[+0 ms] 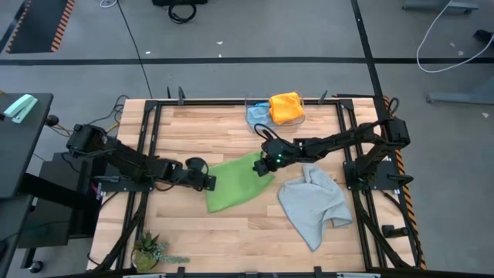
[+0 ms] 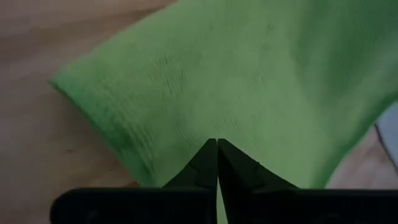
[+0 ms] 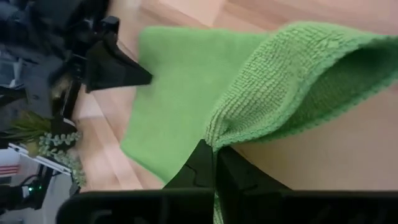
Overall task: Fold microfiber towels
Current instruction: Fold the green microfiber cloth
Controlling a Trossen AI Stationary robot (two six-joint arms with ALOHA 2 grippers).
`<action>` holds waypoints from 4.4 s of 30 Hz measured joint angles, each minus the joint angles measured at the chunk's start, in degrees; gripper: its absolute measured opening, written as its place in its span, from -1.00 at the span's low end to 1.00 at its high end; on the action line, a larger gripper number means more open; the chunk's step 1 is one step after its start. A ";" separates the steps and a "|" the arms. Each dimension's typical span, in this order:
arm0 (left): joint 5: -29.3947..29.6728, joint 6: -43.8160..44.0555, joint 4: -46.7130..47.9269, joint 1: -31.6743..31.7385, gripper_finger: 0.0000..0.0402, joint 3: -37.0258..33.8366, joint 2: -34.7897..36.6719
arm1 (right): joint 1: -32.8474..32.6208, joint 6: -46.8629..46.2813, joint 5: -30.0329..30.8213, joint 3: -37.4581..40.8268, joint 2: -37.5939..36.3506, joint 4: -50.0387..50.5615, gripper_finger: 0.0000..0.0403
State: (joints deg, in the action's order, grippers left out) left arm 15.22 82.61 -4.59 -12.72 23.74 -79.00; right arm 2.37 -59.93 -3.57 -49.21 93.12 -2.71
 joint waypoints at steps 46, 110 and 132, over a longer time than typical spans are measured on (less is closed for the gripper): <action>-8.92 -3.43 24.54 1.06 -0.92 4.20 5.90 | -6.57 5.76 -3.29 -28.11 22.32 6.61 -0.99; 4.25 -19.10 41.63 2.38 -0.94 32.11 -1.22 | -4.25 0.46 0.92 -9.09 11.59 -3.21 -1.00; 4.17 3.70 58.13 -3.34 -0.85 32.07 -7.26 | -1.43 12.78 -0.04 -14.21 12.24 0.96 -1.00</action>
State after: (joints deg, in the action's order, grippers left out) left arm 19.39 86.32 53.54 -16.06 55.81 -86.26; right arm 0.94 -47.15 -3.61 -63.42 105.36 -1.74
